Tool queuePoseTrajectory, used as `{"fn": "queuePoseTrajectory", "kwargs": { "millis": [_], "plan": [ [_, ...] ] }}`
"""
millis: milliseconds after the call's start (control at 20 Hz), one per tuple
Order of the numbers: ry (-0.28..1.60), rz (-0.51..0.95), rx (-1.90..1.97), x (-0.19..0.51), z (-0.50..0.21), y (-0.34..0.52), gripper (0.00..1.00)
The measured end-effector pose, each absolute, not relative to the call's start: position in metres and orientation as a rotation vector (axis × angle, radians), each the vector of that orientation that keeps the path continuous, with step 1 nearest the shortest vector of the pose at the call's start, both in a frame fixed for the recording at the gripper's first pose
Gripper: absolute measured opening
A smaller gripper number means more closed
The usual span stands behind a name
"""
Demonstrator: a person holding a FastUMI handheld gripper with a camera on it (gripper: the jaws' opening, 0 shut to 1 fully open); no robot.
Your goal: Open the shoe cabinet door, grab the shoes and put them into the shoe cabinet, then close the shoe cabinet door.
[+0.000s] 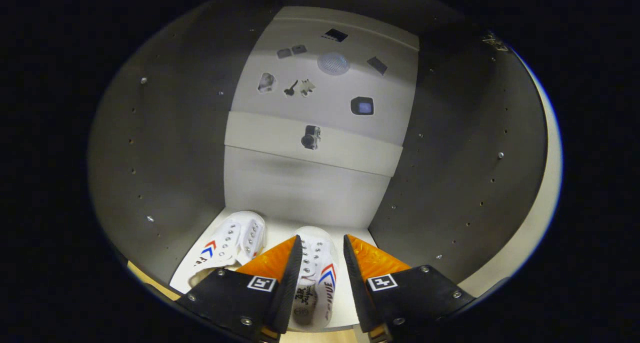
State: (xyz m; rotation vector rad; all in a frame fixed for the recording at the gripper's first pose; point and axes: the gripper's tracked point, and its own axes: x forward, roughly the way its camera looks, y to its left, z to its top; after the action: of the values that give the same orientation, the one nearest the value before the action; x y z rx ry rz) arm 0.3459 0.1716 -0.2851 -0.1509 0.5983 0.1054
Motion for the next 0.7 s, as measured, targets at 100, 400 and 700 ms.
{"fn": "queuePoseTrajectory", "kwargs": {
  "millis": [100,400,700],
  "plan": [
    [0.589,0.108,-0.123,0.338,-0.271,0.169,0.56],
    [0.572,0.139,-0.052,0.302,-0.227,0.164,0.65],
    [0.510,0.164,-0.027,0.243,-0.183,0.158,0.80]
  ]
}}
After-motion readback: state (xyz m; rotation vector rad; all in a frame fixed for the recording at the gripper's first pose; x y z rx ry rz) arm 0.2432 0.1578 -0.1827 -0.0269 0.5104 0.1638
